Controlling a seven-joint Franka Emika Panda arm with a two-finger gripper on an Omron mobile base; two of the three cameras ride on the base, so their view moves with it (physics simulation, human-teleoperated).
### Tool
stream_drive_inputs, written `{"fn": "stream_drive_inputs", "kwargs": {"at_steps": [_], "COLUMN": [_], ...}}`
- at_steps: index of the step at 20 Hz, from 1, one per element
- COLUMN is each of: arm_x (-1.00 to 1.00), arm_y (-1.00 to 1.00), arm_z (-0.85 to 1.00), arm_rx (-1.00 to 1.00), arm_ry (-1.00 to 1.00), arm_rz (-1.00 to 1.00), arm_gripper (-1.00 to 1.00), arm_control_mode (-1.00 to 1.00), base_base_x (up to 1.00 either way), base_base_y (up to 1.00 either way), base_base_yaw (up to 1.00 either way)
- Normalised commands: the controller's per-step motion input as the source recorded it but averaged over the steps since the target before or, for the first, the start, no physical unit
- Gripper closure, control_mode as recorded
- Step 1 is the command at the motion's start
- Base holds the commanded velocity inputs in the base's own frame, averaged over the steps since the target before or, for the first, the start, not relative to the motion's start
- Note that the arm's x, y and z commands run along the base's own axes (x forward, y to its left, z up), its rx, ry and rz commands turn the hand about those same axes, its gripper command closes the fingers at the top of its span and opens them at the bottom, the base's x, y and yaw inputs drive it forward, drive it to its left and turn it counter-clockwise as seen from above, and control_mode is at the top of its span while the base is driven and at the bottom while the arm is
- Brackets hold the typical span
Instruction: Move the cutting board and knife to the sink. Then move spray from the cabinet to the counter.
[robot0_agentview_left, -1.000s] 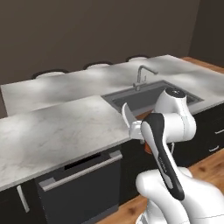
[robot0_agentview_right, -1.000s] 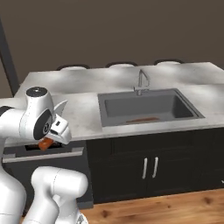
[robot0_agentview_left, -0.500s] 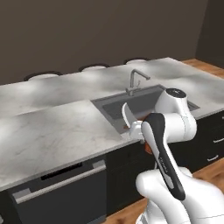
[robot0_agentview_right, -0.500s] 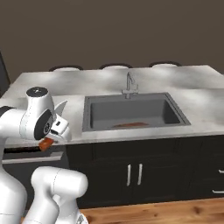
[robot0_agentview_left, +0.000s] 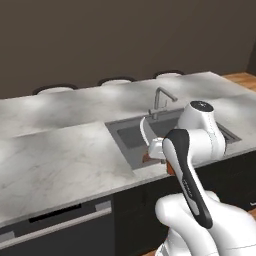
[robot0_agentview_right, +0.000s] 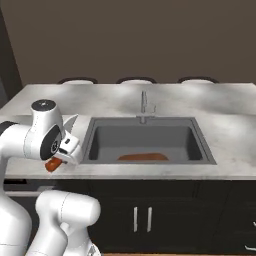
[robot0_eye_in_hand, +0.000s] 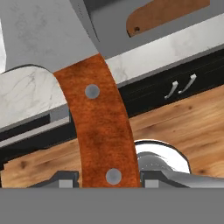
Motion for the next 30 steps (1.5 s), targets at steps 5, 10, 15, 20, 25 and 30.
{"fn": "stream_drive_inputs", "kwargs": {"at_steps": [5, 10, 15, 20, 25, 30], "arm_x": [0.00, 0.00, 0.00, 0.00, 0.00, 0.00], "arm_y": [0.00, 0.00, 0.00, 0.00, 0.00, 0.00], "arm_z": [0.00, 0.00, 0.00, 0.00, 0.00, 0.00], "arm_rx": [0.00, 0.00, 0.00, 0.00, 0.00, 0.00], "arm_ry": [0.00, 0.00, 0.00, 0.00, 0.00, 0.00], "arm_rz": [0.00, 0.00, 0.00, 0.00, 0.00, 0.00], "arm_gripper": [1.00, 1.00, 1.00, 1.00, 1.00, 1.00], "arm_control_mode": [1.00, 1.00, 1.00, 1.00, 1.00, 1.00], "base_base_x": [0.57, 0.38, 0.19, 0.33, 0.38, 0.34], "base_base_y": [-0.39, -0.51, -0.54, -0.40, -0.23, -0.16], "base_base_yaw": [0.28, 0.20, 0.09, 0.06, 0.04, 0.00]}}
